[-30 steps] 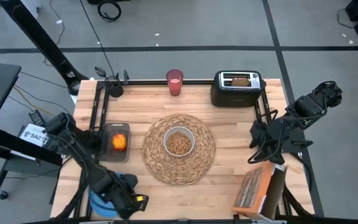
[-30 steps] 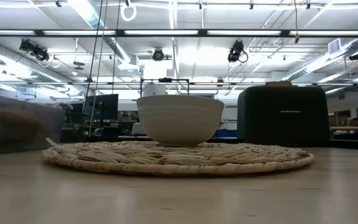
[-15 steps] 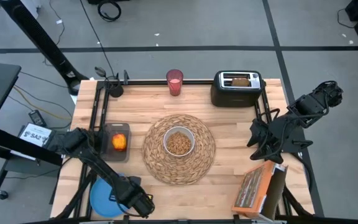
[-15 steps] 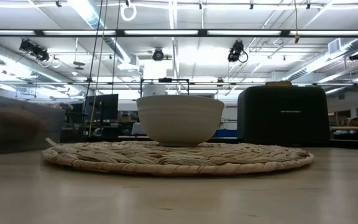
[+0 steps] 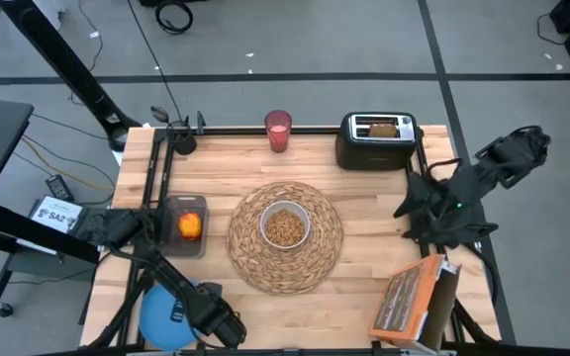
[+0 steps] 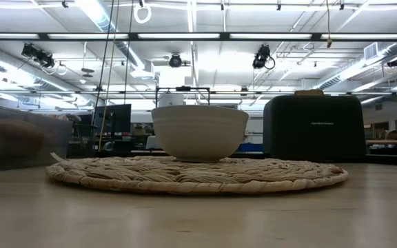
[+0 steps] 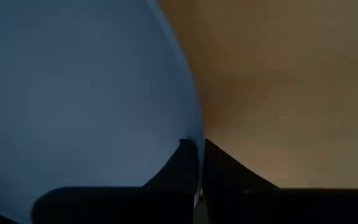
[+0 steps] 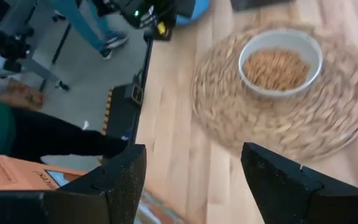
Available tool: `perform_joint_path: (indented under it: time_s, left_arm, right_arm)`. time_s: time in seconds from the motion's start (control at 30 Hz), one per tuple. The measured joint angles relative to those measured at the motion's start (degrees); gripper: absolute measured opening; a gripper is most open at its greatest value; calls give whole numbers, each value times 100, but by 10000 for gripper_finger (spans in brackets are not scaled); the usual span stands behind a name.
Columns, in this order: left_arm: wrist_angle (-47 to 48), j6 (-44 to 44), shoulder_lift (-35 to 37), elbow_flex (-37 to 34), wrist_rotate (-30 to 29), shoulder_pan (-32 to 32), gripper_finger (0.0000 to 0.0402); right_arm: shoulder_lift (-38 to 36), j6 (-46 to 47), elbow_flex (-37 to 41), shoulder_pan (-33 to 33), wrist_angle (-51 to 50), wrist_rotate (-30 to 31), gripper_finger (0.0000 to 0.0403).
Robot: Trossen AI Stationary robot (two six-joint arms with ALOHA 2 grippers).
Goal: Arrange a breakfast setting
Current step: Put the blue plate on the brown table mat
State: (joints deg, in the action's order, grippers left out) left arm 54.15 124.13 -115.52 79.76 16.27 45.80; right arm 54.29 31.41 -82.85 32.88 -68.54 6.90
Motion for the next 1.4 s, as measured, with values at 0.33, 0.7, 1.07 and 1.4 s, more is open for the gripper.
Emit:
perform_joint_path:
  time_s: [0.33,0.7,1.07,1.4]
  left_arm:
    - [736,-3580,8,2030,-1724,438,12]
    - [1530,-9076,-6,2034,-1839,-511,12]
    - [1915,-10969,-9,1529,-1711,-1200,13]
    - [1578,-11241,-7,1434,-2108,-1399,14]
  right_arm:
    - [-243,-553,-245,0,-67,633,268]
    - [4,-347,-245,0,-62,1148,268]
    - [554,-98,-245,0,-49,1099,268]
    - [846,-102,-245,0,91,993,268]
